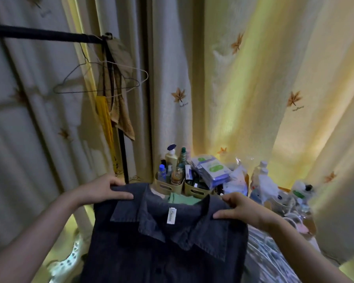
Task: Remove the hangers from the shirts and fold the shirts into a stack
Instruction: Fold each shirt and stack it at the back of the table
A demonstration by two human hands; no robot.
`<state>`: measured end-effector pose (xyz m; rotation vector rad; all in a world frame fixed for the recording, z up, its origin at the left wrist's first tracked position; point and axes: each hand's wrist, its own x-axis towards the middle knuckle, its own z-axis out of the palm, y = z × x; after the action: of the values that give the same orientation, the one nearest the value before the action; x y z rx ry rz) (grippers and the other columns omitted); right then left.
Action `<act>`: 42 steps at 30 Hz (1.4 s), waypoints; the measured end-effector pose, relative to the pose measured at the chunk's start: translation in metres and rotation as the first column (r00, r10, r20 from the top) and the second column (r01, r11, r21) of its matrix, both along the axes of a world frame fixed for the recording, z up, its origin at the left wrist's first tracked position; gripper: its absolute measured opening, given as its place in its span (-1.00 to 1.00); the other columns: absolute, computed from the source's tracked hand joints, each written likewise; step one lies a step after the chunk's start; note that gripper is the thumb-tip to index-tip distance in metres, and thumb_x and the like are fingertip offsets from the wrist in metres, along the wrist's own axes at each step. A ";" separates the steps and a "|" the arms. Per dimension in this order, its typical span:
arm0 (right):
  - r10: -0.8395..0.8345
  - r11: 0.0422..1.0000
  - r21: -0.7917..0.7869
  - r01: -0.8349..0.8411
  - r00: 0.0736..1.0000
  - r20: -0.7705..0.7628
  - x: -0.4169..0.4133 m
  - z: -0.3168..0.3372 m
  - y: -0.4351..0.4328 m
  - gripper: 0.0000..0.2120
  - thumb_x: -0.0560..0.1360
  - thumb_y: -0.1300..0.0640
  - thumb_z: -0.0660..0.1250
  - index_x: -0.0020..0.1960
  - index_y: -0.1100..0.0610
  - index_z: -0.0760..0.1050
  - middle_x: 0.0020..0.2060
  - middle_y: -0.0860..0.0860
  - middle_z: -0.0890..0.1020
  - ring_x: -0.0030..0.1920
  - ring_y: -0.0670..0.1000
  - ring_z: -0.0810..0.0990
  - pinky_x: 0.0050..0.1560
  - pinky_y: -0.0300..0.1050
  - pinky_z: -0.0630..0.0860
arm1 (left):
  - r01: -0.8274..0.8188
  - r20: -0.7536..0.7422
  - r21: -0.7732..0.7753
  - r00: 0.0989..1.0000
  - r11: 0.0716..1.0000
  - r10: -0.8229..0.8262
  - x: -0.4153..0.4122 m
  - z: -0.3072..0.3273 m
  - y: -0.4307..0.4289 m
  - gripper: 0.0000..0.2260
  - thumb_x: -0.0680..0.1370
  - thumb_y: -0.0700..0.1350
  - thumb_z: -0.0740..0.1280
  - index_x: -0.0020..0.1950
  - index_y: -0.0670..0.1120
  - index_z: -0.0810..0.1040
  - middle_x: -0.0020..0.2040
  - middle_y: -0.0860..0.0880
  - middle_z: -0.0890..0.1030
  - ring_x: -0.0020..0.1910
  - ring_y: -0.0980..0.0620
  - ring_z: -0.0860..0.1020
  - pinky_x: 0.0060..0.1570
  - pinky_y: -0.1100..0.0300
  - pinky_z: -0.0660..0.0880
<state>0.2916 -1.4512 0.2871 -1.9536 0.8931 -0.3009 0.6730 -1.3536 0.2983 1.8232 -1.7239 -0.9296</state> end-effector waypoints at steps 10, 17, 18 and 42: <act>-0.020 0.968 -0.232 0.092 0.955 0.296 0.023 0.094 -0.037 -0.70 0.29 -0.06 0.48 -0.28 0.13 0.45 -0.40 -0.03 0.51 -0.34 -0.09 0.49 -0.33 -0.23 0.38 | -0.093 -0.024 -0.331 0.996 0.939 0.090 0.010 0.115 0.005 -0.86 0.36 0.13 0.40 -0.15 0.16 0.70 -0.15 0.14 0.70 -0.13 0.20 0.64 -0.22 0.43 0.48; -0.089 0.773 -0.507 0.381 0.857 0.508 0.032 0.221 -0.045 -0.74 0.38 -0.02 0.47 -0.21 0.14 0.48 -0.38 -0.06 0.56 -0.37 -0.18 0.52 -0.40 -0.37 0.43 | -0.194 -0.085 -0.664 0.979 0.722 0.185 -0.002 0.225 -0.025 -0.87 0.23 0.14 0.49 -0.26 0.33 0.64 -0.25 0.34 0.64 -0.24 0.40 0.58 -0.34 0.51 0.44; -0.097 0.775 -0.507 0.378 0.863 0.495 0.030 0.229 -0.041 -0.72 0.34 -0.07 0.49 -0.23 0.12 0.50 -0.39 -0.07 0.57 -0.37 -0.17 0.54 -0.41 -0.35 0.44 | -0.194 -0.087 -0.665 0.979 0.721 0.183 -0.003 0.229 -0.024 -0.86 0.22 0.15 0.49 -0.25 0.30 0.65 -0.25 0.32 0.65 -0.23 0.38 0.59 -0.32 0.46 0.47; -0.475 0.831 0.197 0.521 0.479 0.738 0.166 0.157 0.041 -0.78 0.49 0.18 0.34 -0.01 0.33 0.41 -0.24 0.15 0.46 -0.21 0.06 0.46 -0.14 -0.02 0.41 | -0.513 -0.608 -0.665 0.794 0.543 0.006 -0.133 0.112 -0.020 -0.81 0.56 -0.07 0.31 -0.17 0.20 0.62 -0.18 -0.02 0.67 -0.15 0.17 0.62 -0.16 0.32 0.52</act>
<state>0.4578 -1.4101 0.4444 -1.3072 0.8323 -1.4174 0.5404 -1.3741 0.4104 0.9959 -1.1196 -0.3275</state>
